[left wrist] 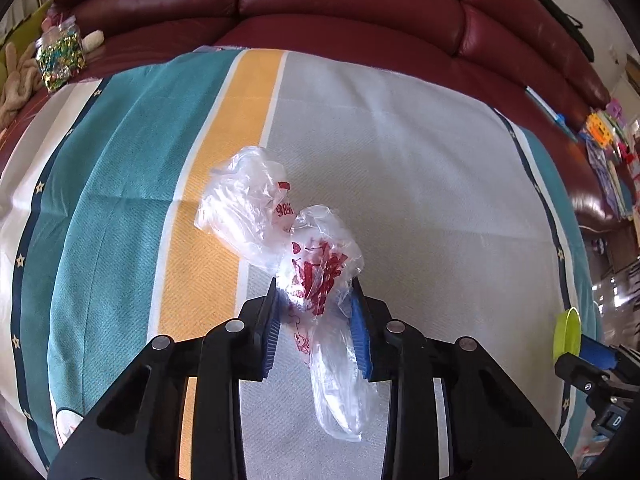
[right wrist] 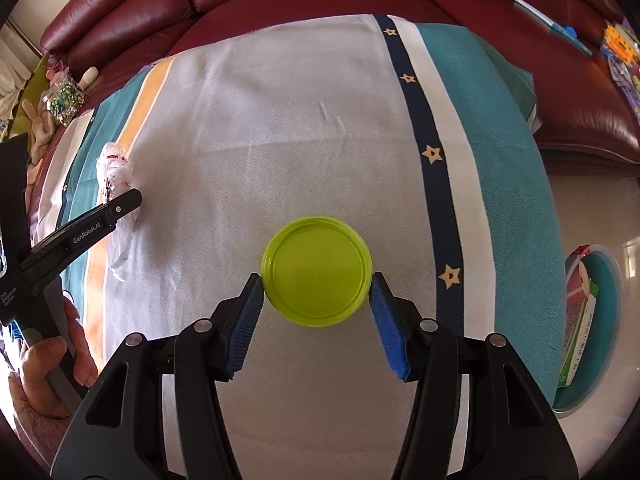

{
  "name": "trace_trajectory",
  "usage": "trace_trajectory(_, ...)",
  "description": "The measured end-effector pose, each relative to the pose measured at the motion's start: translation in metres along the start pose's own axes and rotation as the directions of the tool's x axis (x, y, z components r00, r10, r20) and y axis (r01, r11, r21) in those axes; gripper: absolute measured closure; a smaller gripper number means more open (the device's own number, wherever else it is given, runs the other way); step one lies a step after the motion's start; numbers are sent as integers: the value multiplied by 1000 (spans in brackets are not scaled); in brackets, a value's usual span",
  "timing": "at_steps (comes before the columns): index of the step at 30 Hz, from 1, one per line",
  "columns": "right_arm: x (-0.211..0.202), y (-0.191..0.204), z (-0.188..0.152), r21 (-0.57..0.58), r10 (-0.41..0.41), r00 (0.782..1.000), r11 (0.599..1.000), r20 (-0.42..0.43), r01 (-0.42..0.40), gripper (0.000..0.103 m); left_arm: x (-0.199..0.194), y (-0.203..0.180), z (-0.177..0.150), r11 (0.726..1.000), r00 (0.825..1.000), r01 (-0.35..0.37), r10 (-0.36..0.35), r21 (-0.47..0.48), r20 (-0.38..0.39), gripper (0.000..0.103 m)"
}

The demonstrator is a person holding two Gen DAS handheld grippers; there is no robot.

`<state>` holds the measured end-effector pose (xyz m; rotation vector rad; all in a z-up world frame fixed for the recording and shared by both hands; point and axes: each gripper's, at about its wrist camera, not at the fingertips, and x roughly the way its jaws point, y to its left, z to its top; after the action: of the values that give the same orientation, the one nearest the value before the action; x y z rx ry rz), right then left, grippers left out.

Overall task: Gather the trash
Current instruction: 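Carry the plastic bag and lime lid over the teal bucket with both tools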

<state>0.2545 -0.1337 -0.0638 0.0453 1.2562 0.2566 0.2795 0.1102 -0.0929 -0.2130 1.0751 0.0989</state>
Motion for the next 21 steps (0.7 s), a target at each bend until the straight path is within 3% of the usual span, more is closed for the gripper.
trace_trajectory(6,-23,-28,-11,42,28,999,999,36,-29,51,-29,-35,-14,996,999,41,-42,78,15,72)
trace_trajectory(12,-51,-75,-32,121,35,996,992,81,-44,51,-55,-93,-32,979,994,104,-108,176,15,72)
trace_trajectory(21,-96,-159,-70,253,11,987,966,159,-51,51,-69,-199,-66,922,977,214,-208,324,-55,72)
